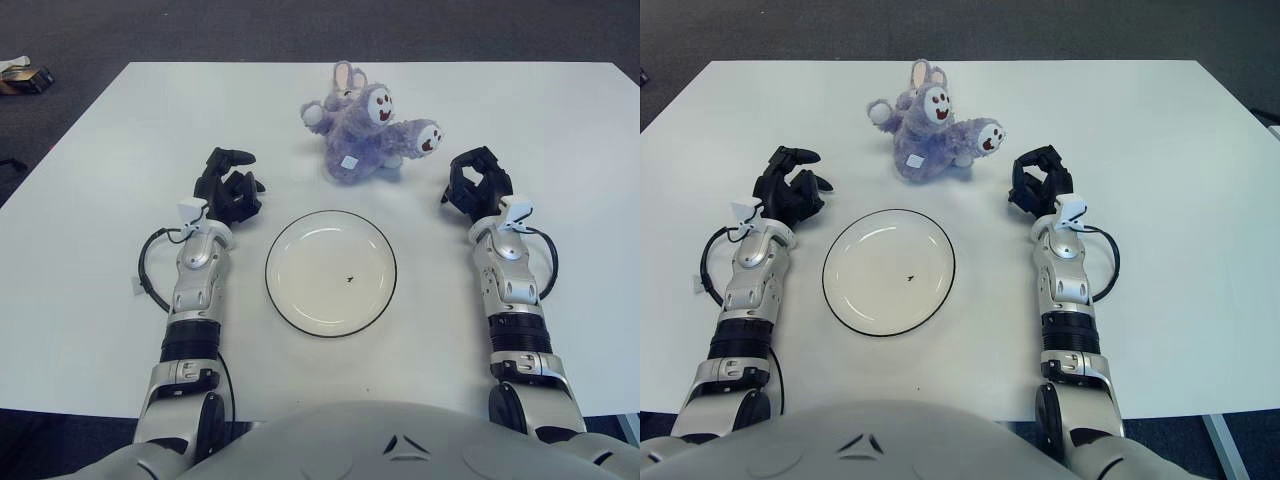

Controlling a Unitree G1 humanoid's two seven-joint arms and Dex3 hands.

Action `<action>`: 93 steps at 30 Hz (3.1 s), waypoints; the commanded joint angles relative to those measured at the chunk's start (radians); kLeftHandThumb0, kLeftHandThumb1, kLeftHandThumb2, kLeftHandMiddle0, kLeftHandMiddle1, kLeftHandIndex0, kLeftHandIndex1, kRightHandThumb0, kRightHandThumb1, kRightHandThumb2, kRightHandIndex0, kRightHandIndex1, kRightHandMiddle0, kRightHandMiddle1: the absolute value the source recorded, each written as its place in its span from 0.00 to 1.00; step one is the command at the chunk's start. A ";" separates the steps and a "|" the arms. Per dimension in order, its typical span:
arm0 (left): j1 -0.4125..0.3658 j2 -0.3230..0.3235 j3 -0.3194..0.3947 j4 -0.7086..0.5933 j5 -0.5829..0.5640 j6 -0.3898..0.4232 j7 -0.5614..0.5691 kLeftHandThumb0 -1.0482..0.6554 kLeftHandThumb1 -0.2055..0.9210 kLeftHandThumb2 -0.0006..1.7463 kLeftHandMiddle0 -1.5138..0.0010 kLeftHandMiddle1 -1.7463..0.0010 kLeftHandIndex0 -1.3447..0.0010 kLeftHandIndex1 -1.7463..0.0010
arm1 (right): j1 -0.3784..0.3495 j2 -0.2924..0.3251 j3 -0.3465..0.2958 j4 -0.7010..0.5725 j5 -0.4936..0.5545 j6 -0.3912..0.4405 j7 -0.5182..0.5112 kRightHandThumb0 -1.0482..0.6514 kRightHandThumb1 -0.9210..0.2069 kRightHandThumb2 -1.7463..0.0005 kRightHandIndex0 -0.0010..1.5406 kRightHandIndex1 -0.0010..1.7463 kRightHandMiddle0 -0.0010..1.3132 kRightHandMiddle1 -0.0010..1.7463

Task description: Put the doll into the plate.

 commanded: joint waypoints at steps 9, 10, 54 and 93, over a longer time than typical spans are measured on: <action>0.061 -0.017 -0.003 0.043 0.005 0.003 -0.002 0.61 0.63 0.59 0.66 0.00 0.71 0.14 | -0.003 0.003 -0.002 -0.022 0.000 0.010 -0.003 0.39 0.23 0.51 0.57 1.00 0.27 1.00; 0.061 -0.017 -0.003 0.043 0.005 0.003 -0.002 0.61 0.63 0.59 0.66 0.00 0.71 0.14 | -0.003 0.003 -0.002 -0.022 0.000 0.010 -0.003 0.39 0.23 0.51 0.57 1.00 0.27 1.00; 0.072 -0.023 -0.008 0.015 0.011 0.007 0.006 0.61 0.63 0.59 0.66 0.00 0.71 0.14 | -0.087 0.016 0.010 -0.006 -0.057 -0.386 -0.044 0.61 0.00 0.83 0.36 0.75 0.20 0.88; 0.070 -0.019 -0.012 0.006 0.007 0.036 0.000 0.61 0.64 0.58 0.66 0.00 0.70 0.14 | -0.133 -0.211 0.217 -0.108 -0.623 -0.343 -0.149 0.19 0.00 0.92 0.20 0.00 0.16 0.14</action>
